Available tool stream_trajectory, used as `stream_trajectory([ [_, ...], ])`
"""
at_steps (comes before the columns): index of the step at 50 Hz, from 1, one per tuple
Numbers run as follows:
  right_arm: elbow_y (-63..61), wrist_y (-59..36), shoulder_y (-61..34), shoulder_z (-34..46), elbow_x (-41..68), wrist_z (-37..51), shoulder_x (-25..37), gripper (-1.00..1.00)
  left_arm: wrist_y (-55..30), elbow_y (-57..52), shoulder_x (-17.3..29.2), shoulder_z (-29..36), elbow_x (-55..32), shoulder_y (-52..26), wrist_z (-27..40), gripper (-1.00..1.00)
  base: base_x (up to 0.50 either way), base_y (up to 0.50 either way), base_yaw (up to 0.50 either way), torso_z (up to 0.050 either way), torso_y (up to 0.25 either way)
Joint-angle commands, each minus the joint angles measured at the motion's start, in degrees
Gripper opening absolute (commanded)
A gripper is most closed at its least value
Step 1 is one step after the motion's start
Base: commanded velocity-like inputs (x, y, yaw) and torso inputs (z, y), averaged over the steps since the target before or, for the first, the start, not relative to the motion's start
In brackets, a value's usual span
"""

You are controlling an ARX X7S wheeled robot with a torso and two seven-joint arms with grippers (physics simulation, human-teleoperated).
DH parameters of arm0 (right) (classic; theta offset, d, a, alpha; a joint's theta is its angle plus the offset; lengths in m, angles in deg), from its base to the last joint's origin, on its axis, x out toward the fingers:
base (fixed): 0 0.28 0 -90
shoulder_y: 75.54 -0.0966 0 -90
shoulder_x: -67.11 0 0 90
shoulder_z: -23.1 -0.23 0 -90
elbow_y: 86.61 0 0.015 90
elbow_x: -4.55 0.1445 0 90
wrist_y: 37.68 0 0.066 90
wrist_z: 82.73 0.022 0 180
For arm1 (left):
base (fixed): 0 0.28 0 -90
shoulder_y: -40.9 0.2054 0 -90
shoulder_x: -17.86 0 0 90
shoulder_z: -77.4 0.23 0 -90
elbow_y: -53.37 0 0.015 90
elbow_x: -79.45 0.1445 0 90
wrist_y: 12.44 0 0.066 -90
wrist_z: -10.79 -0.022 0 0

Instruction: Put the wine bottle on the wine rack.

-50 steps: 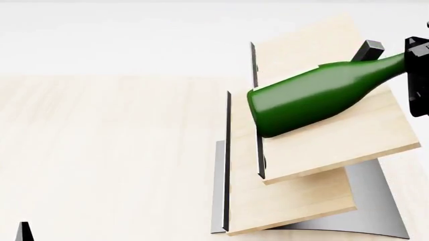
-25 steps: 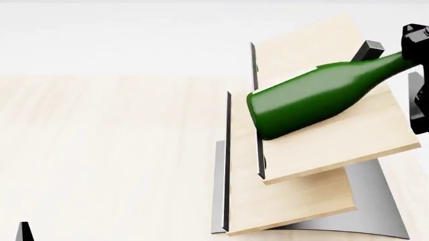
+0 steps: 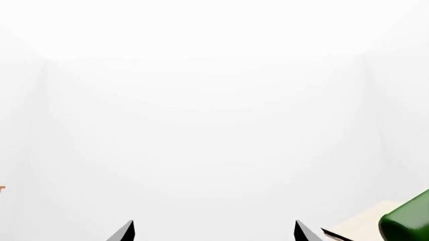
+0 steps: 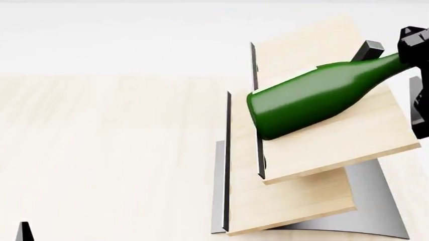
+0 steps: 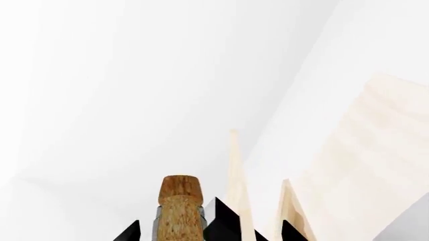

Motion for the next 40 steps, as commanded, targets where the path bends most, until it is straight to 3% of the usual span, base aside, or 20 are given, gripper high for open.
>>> stream_trajectory([
  [1, -0.43, 0.10, 0.15, -0.17, -0.20, 0.13, 0.23, 1.00, 0.07, 0.09, 0.03, 0.10, 0.02, -0.06, 0.05, 1.00, 0.00, 0.00, 0.00, 0.000, 0.000],
  [28, -5.13, 1.29, 1.93, -2.89, 0.76, 2.02, 3.33, 1.00, -0.16, -0.10, 0.17, 0.26, 0.07, -0.16, 0.13, 1.00, 0.00, 0.00, 0.00, 0.000, 0.000],
  [40, -13.66, 4.22, 6.49, -7.19, 2.88, 6.31, 6.70, 1.00, -0.10, -0.10, 0.20, 0.34, 0.16, -0.09, 0.23, 1.00, 0.00, 0.00, 0.00, 0.000, 0.000],
])
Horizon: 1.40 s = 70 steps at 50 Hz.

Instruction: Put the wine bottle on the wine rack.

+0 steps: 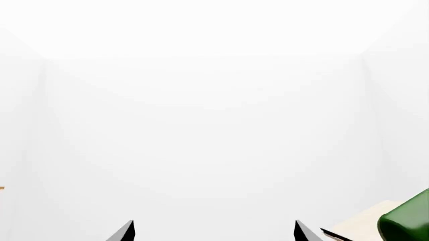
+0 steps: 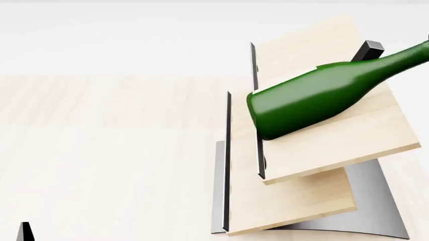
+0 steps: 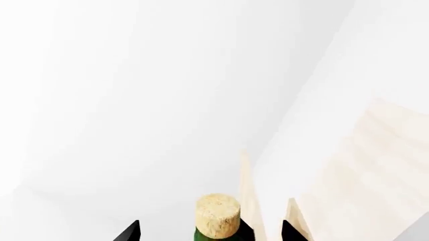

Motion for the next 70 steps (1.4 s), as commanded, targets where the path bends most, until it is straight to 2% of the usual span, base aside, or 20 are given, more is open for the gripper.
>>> stream_trajectory([
  [1, -6.07, 2.18, 3.32, -3.29, 1.60, 2.97, 2.53, 1.00, 0.02, -0.03, 0.04, 0.08, 0.10, 0.03, 0.08, 1.00, 0.00, 0.00, 0.00, 0.000, 0.000],
  [29, -15.19, 7.33, 12.49, -8.60, -2.32, 3.64, 7.87, 1.00, 0.07, 0.06, 0.17, 0.19, 0.10, -0.04, 0.25, 1.00, 0.00, 0.00, 0.00, 0.000, 0.000],
  [43, -17.18, 4.53, 17.05, -7.99, -5.89, -3.17, 11.58, 1.00, -0.26, -0.17, 0.23, 0.31, 0.14, -0.15, 0.25, 1.00, 0.00, 0.00, 0.00, 0.000, 0.000],
  [53, -23.40, 9.38, 23.49, -10.11, -14.44, -3.61, 14.18, 1.00, -0.50, -0.28, 0.17, 0.49, 0.28, -0.27, 0.25, 1.00, 0.00, 0.00, 0.00, 0.000, 0.000],
  [70, -36.05, 21.20, 40.19, -20.52, -31.01, 0.98, 17.22, 1.00, 0.15, 0.04, 0.25, 0.54, 0.42, -0.04, 0.53, 1.00, 0.00, 0.00, 0.00, 0.000, 0.000],
])
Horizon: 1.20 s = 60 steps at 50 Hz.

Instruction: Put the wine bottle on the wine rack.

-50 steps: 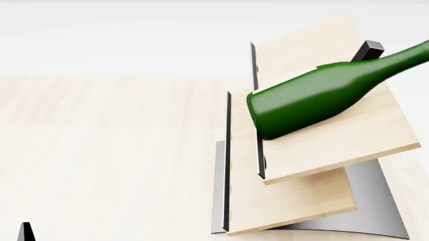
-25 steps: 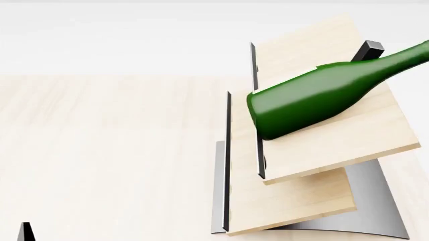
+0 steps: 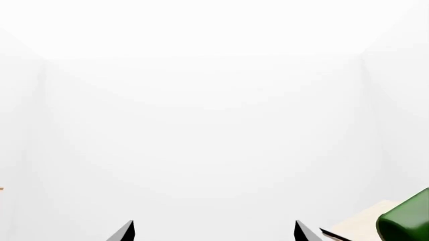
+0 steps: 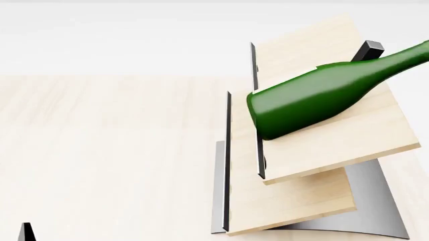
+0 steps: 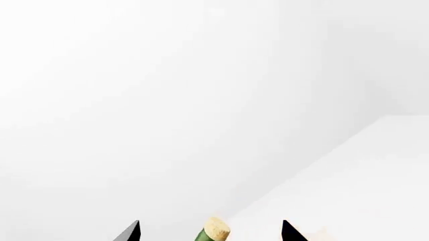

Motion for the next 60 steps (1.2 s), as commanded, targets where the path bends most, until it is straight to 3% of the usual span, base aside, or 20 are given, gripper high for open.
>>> stream_trajectory([
  [1, -7.74, 6.74, 10.36, -6.61, -10.69, 2.93, 2.06, 1.00, 0.16, 0.01, 0.07, 0.04, 0.05, 0.09, 0.13, 1.00, 0.00, 0.00, 0.00, 0.000, 0.000],
  [24, -20.55, 14.27, 28.52, -30.70, -23.50, 7.54, -3.27, 1.00, 0.33, 0.17, 0.09, 0.41, 0.26, 0.09, 0.17, 1.00, 0.00, 0.00, 0.00, 0.000, 0.000],
  [49, -26.86, 15.87, 36.35, -47.92, -18.90, 2.72, -10.04, 1.00, 0.34, 0.13, 0.18, 0.47, 0.19, -0.15, 0.31, 1.00, 0.00, 0.00, 0.00, 0.000, 0.000],
  [60, -29.85, 23.06, 34.49, -53.67, -15.93, -2.73, -18.47, 1.00, 0.59, 0.40, 0.17, 0.73, 0.32, -0.05, 0.34, 1.00, 0.00, 0.00, 0.00, 0.000, 0.000],
])
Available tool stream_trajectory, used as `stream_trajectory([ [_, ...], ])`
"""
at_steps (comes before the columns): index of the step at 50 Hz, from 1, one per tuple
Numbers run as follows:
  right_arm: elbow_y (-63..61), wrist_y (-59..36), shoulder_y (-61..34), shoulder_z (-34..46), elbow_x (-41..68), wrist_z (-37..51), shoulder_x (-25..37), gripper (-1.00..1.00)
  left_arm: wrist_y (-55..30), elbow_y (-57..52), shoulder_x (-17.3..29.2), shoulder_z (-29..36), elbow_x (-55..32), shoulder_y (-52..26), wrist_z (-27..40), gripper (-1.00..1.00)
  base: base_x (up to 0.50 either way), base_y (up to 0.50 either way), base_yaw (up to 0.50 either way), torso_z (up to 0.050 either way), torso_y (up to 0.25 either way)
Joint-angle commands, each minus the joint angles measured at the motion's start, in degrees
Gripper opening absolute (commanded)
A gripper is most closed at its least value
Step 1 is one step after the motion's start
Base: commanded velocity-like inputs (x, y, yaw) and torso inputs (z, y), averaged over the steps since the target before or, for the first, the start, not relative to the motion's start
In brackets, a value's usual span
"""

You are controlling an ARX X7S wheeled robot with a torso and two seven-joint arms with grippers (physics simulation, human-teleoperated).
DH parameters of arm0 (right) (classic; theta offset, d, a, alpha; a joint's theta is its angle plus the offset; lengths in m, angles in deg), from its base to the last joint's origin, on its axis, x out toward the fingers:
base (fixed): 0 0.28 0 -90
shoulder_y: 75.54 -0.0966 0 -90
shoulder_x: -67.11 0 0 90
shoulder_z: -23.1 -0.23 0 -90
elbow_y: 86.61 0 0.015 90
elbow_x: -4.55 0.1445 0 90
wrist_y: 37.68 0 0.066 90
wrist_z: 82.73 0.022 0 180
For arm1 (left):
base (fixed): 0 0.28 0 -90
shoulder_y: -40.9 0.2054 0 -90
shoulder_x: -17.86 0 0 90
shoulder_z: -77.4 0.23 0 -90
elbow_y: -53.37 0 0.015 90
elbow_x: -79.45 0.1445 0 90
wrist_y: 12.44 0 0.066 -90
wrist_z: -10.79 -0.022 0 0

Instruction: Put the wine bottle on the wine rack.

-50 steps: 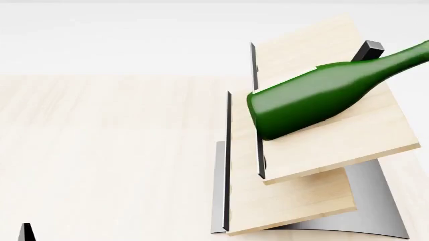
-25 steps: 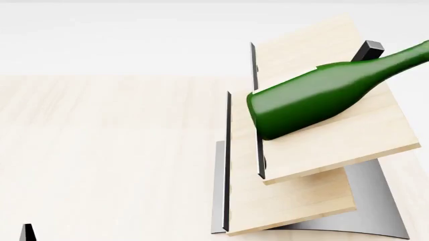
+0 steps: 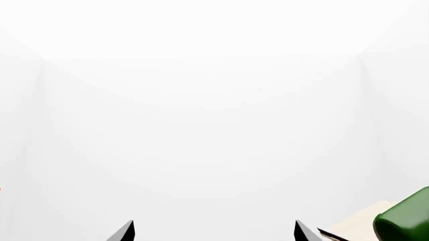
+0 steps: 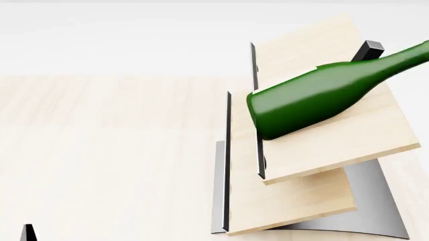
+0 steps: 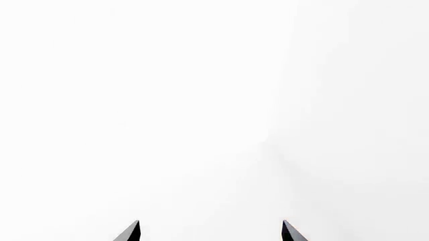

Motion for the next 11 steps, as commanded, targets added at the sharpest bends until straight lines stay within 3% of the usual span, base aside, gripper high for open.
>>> stream_trajectory([
  [1, -3.11, 6.20, -0.51, -6.71, 3.43, -5.23, -7.70, 1.00, 0.14, 0.16, -0.01, 0.22, 0.16, 0.05, 0.04, 1.00, 0.00, 0.00, 0.00, 0.000, 0.000],
  [11, -4.56, 10.82, -0.92, -10.89, 10.21, -9.50, -12.89, 1.00, 0.30, 0.18, 0.05, 0.36, 0.22, 0.13, 0.08, 1.00, 0.00, 0.00, 0.00, 0.000, 0.000],
])
